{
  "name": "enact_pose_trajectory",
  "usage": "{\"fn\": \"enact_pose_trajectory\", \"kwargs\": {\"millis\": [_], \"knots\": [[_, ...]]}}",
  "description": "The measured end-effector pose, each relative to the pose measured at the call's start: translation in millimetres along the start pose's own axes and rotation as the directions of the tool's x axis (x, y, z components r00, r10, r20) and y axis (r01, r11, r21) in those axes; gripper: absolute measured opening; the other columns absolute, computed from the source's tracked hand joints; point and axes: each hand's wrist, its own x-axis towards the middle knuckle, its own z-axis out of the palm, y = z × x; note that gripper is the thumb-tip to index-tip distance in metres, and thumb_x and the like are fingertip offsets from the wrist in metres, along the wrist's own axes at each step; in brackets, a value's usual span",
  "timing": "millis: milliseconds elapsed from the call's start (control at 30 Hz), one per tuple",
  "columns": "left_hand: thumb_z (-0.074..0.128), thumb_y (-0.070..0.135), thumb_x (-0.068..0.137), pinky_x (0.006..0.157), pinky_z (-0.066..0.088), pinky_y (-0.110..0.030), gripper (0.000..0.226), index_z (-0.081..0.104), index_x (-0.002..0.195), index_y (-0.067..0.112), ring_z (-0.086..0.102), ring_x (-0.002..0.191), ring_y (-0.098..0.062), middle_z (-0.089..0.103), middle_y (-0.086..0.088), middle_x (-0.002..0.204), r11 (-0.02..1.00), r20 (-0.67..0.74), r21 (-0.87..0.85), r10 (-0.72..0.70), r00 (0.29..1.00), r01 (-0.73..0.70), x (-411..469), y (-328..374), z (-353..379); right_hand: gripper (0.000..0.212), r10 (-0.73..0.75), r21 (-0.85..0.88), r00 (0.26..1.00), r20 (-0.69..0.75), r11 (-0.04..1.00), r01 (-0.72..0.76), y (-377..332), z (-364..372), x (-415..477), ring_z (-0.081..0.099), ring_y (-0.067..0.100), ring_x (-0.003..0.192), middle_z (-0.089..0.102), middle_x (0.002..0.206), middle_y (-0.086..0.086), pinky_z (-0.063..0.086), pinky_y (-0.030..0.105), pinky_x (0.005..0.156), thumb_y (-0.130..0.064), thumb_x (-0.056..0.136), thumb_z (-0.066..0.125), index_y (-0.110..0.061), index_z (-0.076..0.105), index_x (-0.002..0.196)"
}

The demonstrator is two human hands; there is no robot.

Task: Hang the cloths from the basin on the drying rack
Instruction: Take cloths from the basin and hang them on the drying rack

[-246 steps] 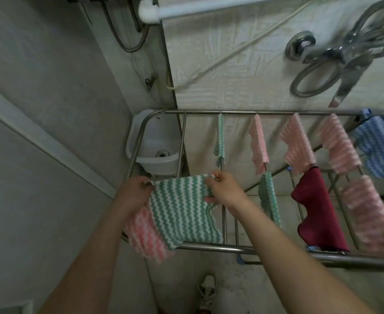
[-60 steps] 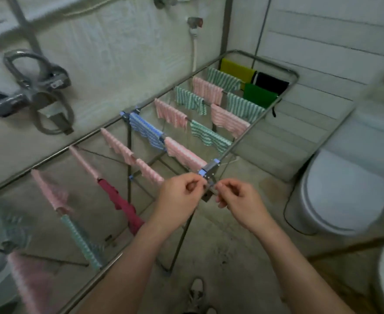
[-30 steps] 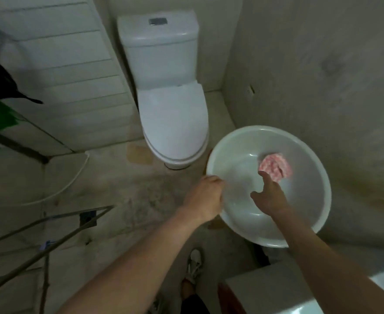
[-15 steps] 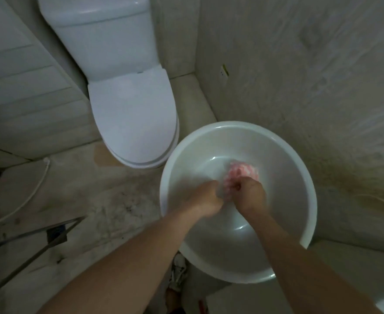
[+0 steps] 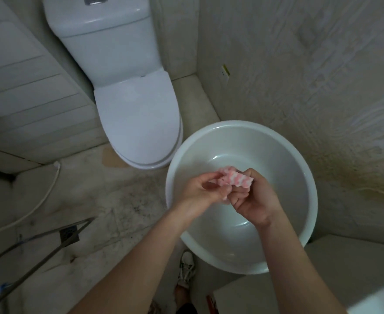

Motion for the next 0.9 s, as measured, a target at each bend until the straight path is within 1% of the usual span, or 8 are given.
{"fn": "enact_pose_trajectory", "kwargs": {"millis": [133,200,333,467,567,633,767,900], "knots": [[0.069,0.018,0.084,0.055,0.042,-0.025,0.007,0.068,0.088,0.012,0.048,0.048,-0.003,0.057,0.010,0.053,0.959,-0.097,0.247,0.168,0.981,-0.140,-24.4,4.6,-11.8,0.021,-0.004,0.002,0.999,0.047,1.000,0.004,10.3,20.5,-16.8,0.034,0.004,0.033,0.052,0.062,0.003,0.031,0.011,0.034,-0.006,0.072,0.041,-0.005,0.055,0.087],[0.067,0.018,0.085,0.054,0.036,-0.026,0.022,0.065,0.071,0.001,0.042,0.048,-0.006,0.051,0.009,0.050,0.942,-0.158,0.275,0.244,0.957,-0.195,-38.9,7.1,-17.9,0.017,-0.025,-0.031,0.998,0.058,0.999,0.026,14.2,32.4,-25.8,0.038,0.004,0.038,0.054,0.065,0.003,0.030,0.011,0.034,-0.009,0.076,0.048,-0.003,0.061,0.084],[0.070,0.027,0.076,0.060,0.046,-0.035,0.024,0.069,0.071,0.004,0.054,0.059,-0.016,0.066,-0.021,0.065,0.915,-0.235,0.260,0.371,0.899,-0.309,-75.9,18.5,-36.4,0.023,-0.138,-0.227,0.979,0.148,0.959,0.169,24.8,56.3,-48.9,0.049,0.004,0.052,0.061,0.068,0.002,0.039,0.011,0.042,-0.025,0.081,0.061,-0.003,0.066,0.089],[0.076,0.021,0.076,0.065,0.054,-0.035,0.007,0.075,0.078,0.028,0.065,0.065,-0.012,0.074,0.003,0.072,0.838,-0.307,0.379,0.515,0.801,-0.393,-121.2,31.2,-59.6,0.019,-0.320,-0.570,0.933,0.163,0.742,0.354,36.2,78.9,-67.3,0.061,0.010,0.059,0.070,0.077,0.013,0.048,0.015,0.053,-0.005,0.075,0.071,0.003,0.072,0.093],[0.079,0.021,0.073,0.060,0.052,-0.030,0.014,0.072,0.079,0.032,0.063,0.061,-0.006,0.071,0.012,0.068,0.768,-0.299,0.516,0.576,0.761,-0.379,-157.0,36.6,-77.0,0.018,-0.553,-0.763,0.827,0.103,0.490,0.423,43.0,99.5,-77.2,0.047,0.003,0.045,0.060,0.055,-0.001,0.034,0.011,0.042,-0.016,0.086,0.069,-0.005,0.072,0.072],[0.077,0.029,0.072,0.056,0.050,-0.027,0.013,0.070,0.082,0.033,0.062,0.059,-0.002,0.069,0.016,0.068,0.665,-0.203,0.644,0.625,0.754,-0.378,-189.0,39.7,-92.3,0.029,-0.582,-0.786,0.804,0.119,0.440,0.434,55.0,121.5,-88.3,0.044,0.002,0.045,0.053,0.048,-0.010,0.033,0.012,0.042,-0.023,0.089,0.067,-0.007,0.066,0.064],[0.077,0.032,0.075,0.069,0.051,-0.028,0.012,0.074,0.087,0.029,0.062,0.072,0.001,0.070,0.015,0.079,0.468,0.024,0.834,0.497,0.867,-0.292,-228.0,44.6,-106.5,0.023,-0.379,-0.609,0.916,0.131,0.698,0.376,75.3,153.7,-108.1,0.056,0.011,0.063,0.062,0.074,0.005,0.046,0.023,0.055,-0.024,0.093,0.060,-0.002,0.067,0.088],[0.073,0.029,0.081,0.083,0.052,-0.022,0.013,0.074,0.094,0.033,0.063,0.085,0.007,0.071,0.020,0.093,0.634,0.086,0.744,0.226,0.970,-0.214,-270.9,47.7,-125.9,0.020,-0.148,-0.452,0.954,0.260,0.854,0.256,114.1,180.8,-132.6,0.061,0.010,0.053,0.064,0.065,0.002,0.045,0.020,0.041,-0.019,0.096,0.055,-0.009,0.065,0.081]]}}
